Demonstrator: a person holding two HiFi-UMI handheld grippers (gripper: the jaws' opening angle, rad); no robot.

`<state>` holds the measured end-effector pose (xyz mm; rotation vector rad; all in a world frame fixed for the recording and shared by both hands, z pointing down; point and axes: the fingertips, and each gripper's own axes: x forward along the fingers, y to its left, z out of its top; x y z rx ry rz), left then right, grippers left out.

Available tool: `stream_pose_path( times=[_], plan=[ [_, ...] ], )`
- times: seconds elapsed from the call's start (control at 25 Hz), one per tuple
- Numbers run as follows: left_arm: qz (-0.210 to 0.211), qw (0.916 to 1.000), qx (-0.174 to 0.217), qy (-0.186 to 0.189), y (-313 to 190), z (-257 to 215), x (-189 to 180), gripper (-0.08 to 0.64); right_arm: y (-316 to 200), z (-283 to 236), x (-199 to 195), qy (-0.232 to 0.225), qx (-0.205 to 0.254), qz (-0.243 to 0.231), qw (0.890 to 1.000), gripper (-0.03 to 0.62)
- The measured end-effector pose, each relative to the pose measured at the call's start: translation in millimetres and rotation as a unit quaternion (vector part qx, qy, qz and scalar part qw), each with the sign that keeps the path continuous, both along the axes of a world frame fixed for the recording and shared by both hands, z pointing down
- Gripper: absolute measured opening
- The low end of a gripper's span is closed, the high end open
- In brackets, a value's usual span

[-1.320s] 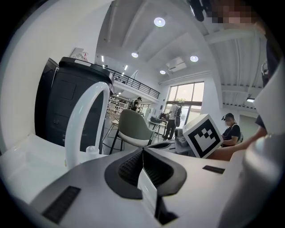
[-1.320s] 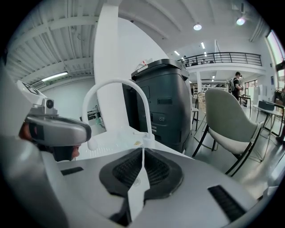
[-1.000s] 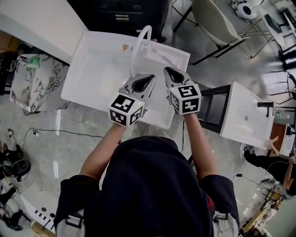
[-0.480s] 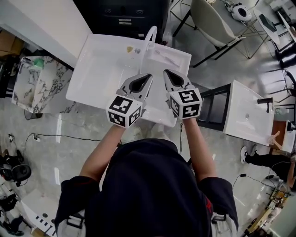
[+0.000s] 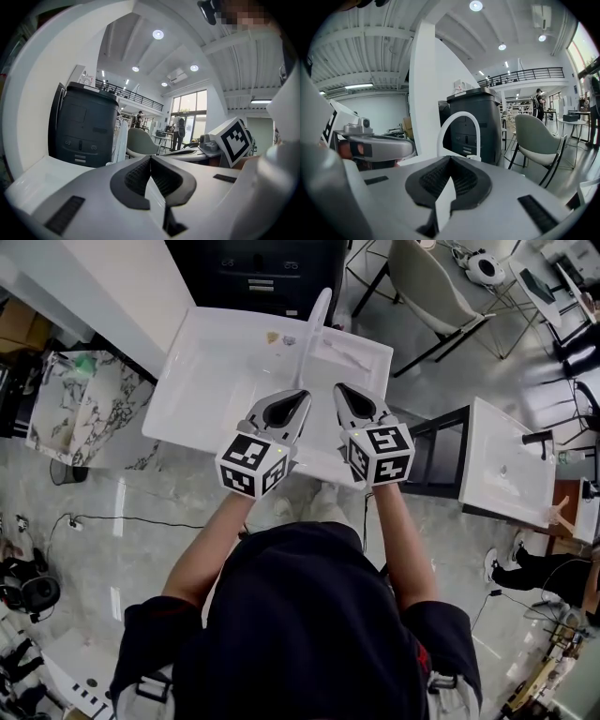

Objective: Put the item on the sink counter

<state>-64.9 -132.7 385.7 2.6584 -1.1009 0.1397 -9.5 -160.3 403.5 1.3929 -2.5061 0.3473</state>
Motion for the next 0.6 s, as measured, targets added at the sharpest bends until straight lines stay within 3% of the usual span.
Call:
stream_pose_path(
  times=[0.32, 0.6],
  plan=[
    [0.002, 1.0000, 0.009, 0.004, 12, -1, -12, 0.015, 19, -4, -12, -0.001, 0.013, 0.006, 1.000, 0.034],
    [0.000, 0.9997, 0.021, 0.011, 17, -9, -1, 0.015, 28, -12, -6, 0.005, 0.022, -0.005, 1.000, 0.034]
  ],
)
